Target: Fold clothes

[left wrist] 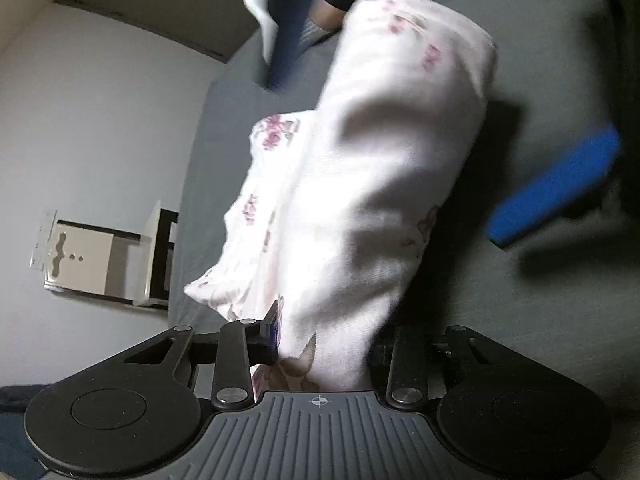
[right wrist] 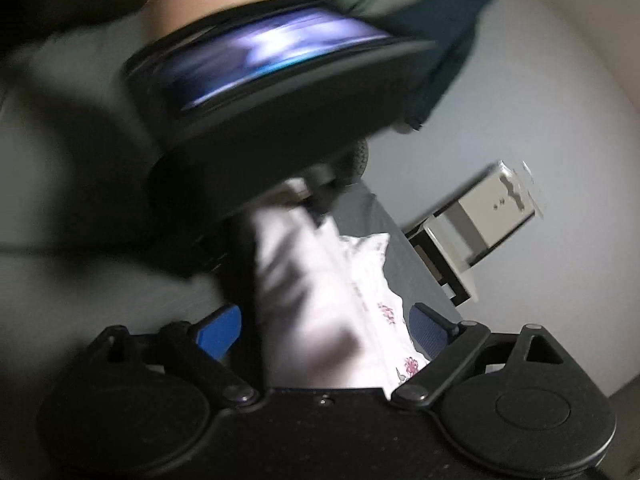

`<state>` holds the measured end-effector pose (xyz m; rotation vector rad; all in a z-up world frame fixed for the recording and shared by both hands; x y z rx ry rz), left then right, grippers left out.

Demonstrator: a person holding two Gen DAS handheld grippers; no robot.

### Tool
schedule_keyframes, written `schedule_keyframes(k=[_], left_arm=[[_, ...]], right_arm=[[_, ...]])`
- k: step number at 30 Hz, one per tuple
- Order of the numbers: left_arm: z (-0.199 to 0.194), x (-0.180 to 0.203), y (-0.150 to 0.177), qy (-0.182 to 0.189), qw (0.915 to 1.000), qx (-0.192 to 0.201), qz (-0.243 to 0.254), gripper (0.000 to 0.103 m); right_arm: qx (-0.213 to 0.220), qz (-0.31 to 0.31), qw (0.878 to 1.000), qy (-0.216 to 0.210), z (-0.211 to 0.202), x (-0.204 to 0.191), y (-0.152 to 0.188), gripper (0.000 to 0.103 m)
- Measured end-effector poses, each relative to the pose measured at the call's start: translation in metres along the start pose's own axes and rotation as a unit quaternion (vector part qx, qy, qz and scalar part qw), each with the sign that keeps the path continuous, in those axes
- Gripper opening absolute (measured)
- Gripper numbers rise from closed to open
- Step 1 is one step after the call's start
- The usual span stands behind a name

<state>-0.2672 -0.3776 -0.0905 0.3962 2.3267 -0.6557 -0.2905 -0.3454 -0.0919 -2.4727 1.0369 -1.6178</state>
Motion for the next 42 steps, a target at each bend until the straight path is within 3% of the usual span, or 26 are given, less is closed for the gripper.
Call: schedule_keyframes(k=[3,7,9,12,14,18,21,25,31,33,39,42], left_arm=[[-0.009,-0.005,0.003,0.0,0.9999,0.003,-0.015,0.035],[-0.018,-0.008,0.011,-0.002,0.9999,0.005,-0.016,0.034],[-0.018,-0.013,0.011,-0.004,0.9997,0.005,-0.021,0.034],[-0.004,-0.03,0.009,-0.003,0.9996,0.007,-0.027,0.034],[-0.002,-0.029,0.01,-0.002,0.9996,0.006,-0.029,0.034],[0.001,-0.031,0.011,0.002,0.9996,0.008,-0.028,0.034],[-0.016,-0.024,0.018,0.011,0.9994,0.012,-0.031,0.034],[-0.048,-0.015,0.032,0.039,0.9989,0.008,-0.023,0.034],[-0.108,-0.007,0.045,0.144,0.9892,-0.025,0.003,0.034],[-0.118,-0.013,0.045,0.174,0.9841,-0.036,0.002,0.034],[-0.1,-0.049,0.026,0.157,0.9871,-0.02,0.024,0.036],[-0.075,-0.066,0.018,0.139,0.9896,-0.013,0.034,0.054]], right_arm=[[-0.037,-0.058,0.996,0.048,0.016,-0.019,-0.002,0.091],[-0.088,-0.083,0.989,0.087,0.044,-0.023,0.005,0.087],[-0.108,-0.082,0.985,0.103,0.056,-0.018,0.011,0.076],[-0.128,-0.078,0.983,0.105,0.068,-0.011,0.02,0.049],[-0.119,-0.077,0.985,0.103,0.066,-0.01,0.021,0.04],[-0.1,-0.07,0.989,0.08,0.053,-0.011,0.017,0.034],[-0.083,-0.051,0.994,0.041,0.037,-0.009,0.012,0.033],[-0.052,0.003,0.998,-0.045,0.008,-0.006,0.001,0.032],[-0.02,0.038,0.986,-0.16,-0.038,-0.01,-0.019,0.032],[-0.02,0.068,0.977,-0.202,-0.046,-0.005,-0.024,0.033],[-0.04,0.179,0.94,-0.287,-0.021,0.047,-0.014,0.034],[-0.055,0.23,0.913,-0.334,0.007,0.074,0.001,0.035]])
Point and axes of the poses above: each gripper's, at about its wrist camera, not at the fingertips, and z roughly the way its jaws point, x to its right, y to its underside, the point moved 5 cm from there along z, roughly the way its jaws point, and after that the axes turned 11 degrees about -z, right-handed, at the moved point
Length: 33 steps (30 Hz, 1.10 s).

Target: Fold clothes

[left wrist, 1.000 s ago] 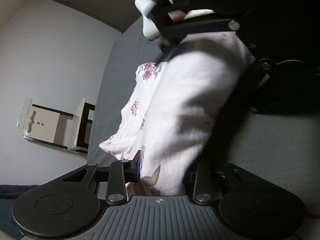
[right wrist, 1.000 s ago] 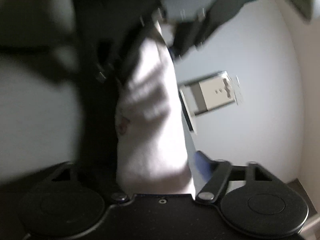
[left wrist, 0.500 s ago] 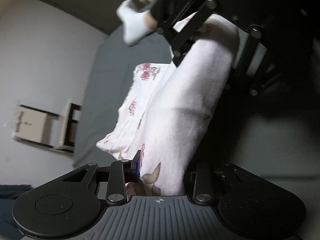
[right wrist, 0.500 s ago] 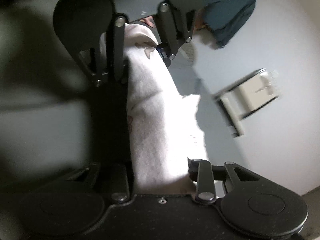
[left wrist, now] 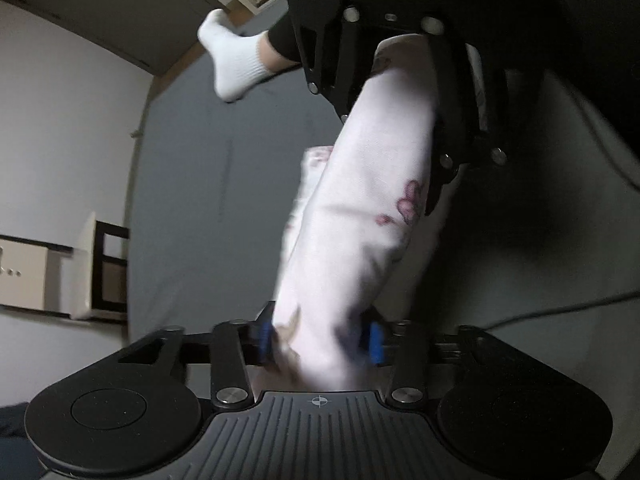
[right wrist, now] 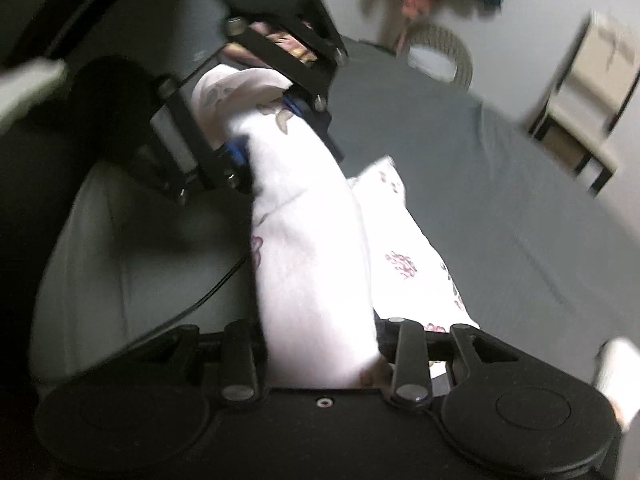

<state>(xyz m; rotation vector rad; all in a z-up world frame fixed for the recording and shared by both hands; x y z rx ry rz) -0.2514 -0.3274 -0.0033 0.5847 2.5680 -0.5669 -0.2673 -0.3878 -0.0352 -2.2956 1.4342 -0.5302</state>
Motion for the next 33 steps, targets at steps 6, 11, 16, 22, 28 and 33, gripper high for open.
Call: schedule_keyframes(k=[6,11,16,22,28,33], left_arm=[[0.017,-0.022,-0.003,-0.084,0.9961,0.012,0.024,0.086],[0.016,-0.021,-0.006,-0.064,0.9959,0.051,-0.04,0.086],[0.029,0.003,0.005,-0.024,0.9923,0.052,-0.11,0.086],[0.039,0.014,0.023,-0.027,0.964,0.051,-0.26,0.086],[0.044,0.02,0.04,-0.014,0.939,0.071,-0.336,0.087],[0.052,0.022,0.037,0.009,0.9183,0.093,-0.385,0.087]], right_arm=[[0.001,0.097,0.99,-0.102,0.024,0.063,0.004,0.038],[-0.001,0.132,0.979,-0.153,0.045,0.096,0.017,0.046],[0.003,0.182,0.965,-0.188,0.064,0.124,0.021,0.06],[0.019,0.248,0.955,-0.161,0.067,0.153,0.041,0.076],[0.085,0.289,0.943,-0.14,0.042,0.155,0.042,0.053],[0.084,0.262,0.953,-0.125,0.051,0.126,0.032,0.049]])
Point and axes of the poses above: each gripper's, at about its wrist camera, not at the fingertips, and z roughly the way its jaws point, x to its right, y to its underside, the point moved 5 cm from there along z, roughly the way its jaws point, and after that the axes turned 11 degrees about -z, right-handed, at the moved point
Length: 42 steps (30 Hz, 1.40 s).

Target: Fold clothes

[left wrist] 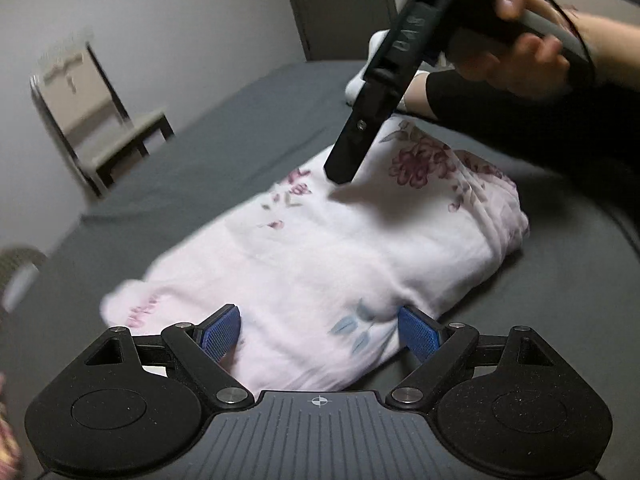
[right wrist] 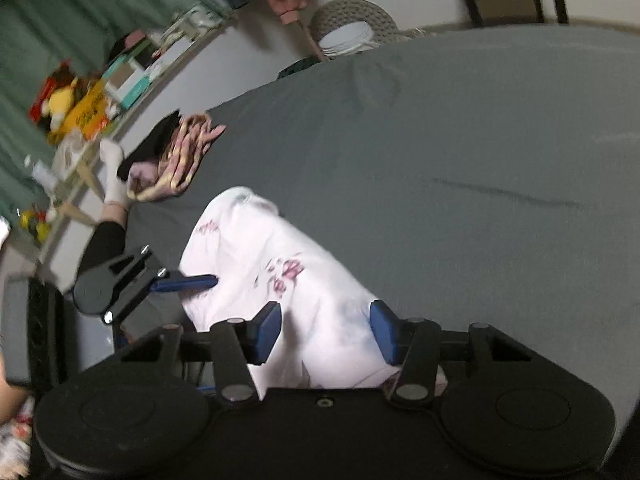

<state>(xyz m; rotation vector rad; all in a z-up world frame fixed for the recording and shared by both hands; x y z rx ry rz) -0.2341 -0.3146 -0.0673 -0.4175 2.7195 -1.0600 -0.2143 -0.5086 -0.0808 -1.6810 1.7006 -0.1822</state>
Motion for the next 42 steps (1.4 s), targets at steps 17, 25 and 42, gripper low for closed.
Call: schedule_keyframes(k=[17,25,42], left_arm=[[-0.017,-0.011,0.011,0.004,0.9976,0.031,-0.062,0.097],[0.0,-0.037,0.017,-0.005,0.99,0.021,-0.14,0.097],[-0.021,-0.062,0.046,-0.068,0.9791,0.015,-0.191,0.097]], right_arm=[[0.011,0.059,0.996,0.066,-0.029,0.029,0.003,0.055],[0.03,0.029,0.998,-0.051,-0.025,-0.008,0.004,0.054],[0.079,-0.011,0.997,0.012,-0.048,-0.009,0.014,0.081]])
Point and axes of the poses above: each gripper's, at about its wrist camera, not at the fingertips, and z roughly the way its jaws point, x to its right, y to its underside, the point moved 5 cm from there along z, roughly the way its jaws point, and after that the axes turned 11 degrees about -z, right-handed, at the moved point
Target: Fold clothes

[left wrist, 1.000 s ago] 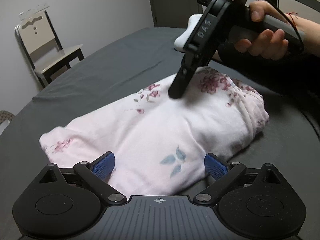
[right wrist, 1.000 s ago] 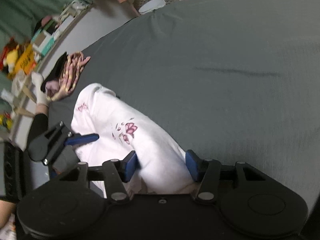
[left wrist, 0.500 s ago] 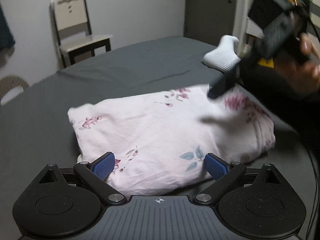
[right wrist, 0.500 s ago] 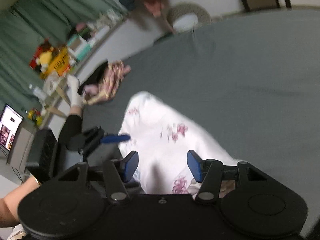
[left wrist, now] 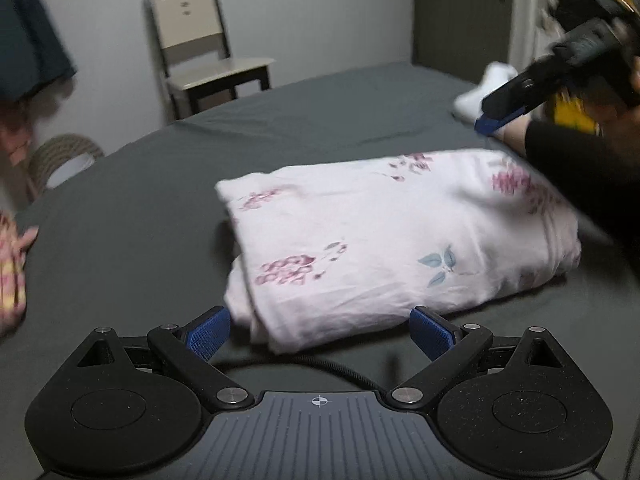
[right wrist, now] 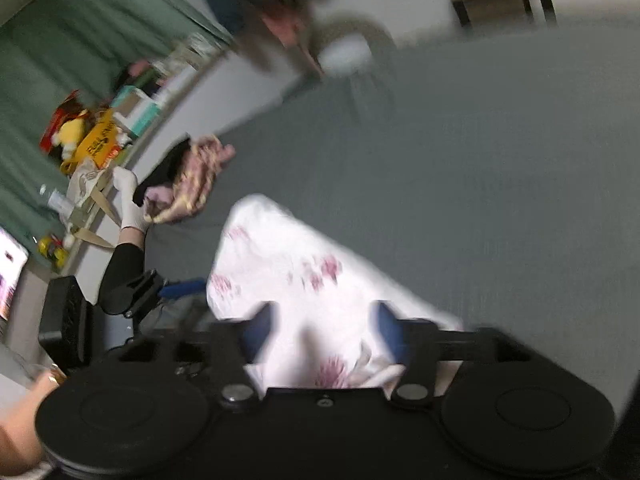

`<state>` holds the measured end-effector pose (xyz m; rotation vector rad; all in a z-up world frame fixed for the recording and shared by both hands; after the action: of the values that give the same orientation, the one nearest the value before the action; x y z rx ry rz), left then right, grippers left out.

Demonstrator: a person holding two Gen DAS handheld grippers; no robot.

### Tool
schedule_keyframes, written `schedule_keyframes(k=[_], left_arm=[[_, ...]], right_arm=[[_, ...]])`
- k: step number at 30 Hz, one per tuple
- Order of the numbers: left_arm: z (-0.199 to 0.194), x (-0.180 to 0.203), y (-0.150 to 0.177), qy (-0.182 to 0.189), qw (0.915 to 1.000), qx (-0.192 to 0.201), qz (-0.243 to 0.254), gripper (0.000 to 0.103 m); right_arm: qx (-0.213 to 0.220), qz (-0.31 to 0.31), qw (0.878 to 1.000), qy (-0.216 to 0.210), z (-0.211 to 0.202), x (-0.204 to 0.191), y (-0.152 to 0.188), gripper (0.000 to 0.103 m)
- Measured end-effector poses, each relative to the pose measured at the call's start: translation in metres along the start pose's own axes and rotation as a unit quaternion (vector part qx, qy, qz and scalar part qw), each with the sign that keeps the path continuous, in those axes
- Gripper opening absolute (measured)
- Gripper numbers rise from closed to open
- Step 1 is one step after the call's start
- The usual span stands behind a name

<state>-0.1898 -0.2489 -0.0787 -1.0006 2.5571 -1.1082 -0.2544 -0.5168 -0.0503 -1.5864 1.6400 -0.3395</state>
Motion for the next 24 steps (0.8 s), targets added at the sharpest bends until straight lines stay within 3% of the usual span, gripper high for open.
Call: schedule_keyframes(k=[3,6,8,10,13,16,20,24], left_arm=[[-0.01,-0.012,0.007,0.02,0.997,0.018,-0.073,0.097],[-0.017,-0.026,0.015,0.024,0.9899,0.033,-0.136,0.097],[-0.02,-0.035,0.018,0.004,0.9893,0.035,-0.141,0.097],[-0.025,-0.048,0.02,-0.035,0.9899,0.036,-0.132,0.097],[-0.032,-0.072,0.025,-0.07,0.9858,0.05,-0.144,0.097],[-0.034,-0.091,0.032,-0.071,0.9804,0.055,-0.175,0.097],[-0.033,-0.096,0.037,-0.039,0.9776,0.058,-0.199,0.097],[-0.035,-0.102,0.039,-0.006,0.9748,0.063,-0.214,0.097]], right_arm=[[0.056,-0.086,0.994,0.036,0.002,-0.043,-0.008,0.081],[0.054,-0.185,0.978,0.082,0.037,-0.096,-0.002,0.08],[0.047,-0.267,0.955,0.124,0.062,-0.134,0.006,0.08],[0.035,-0.343,0.924,0.165,0.084,-0.164,0.016,0.079],[0.001,-0.417,0.887,0.201,0.106,-0.187,0.038,0.08],[-0.039,-0.467,0.85,0.24,0.126,-0.199,0.06,0.08],[-0.088,-0.501,0.805,0.307,0.153,-0.204,0.078,0.084],[-0.093,-0.524,0.761,0.371,0.175,-0.214,0.078,0.092]])
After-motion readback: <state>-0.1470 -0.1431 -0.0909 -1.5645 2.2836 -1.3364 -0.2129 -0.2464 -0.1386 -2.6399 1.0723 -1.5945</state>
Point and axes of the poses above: each gripper's, at about its wrist camera, not at the fingertips, and z roughly the way its jaws point, x to its right, y to its underside, the point moved 5 cm from there along z, roughly the way its jaws point, and after that the axes turned 11 degrees about -z, right-handed, at the moved point
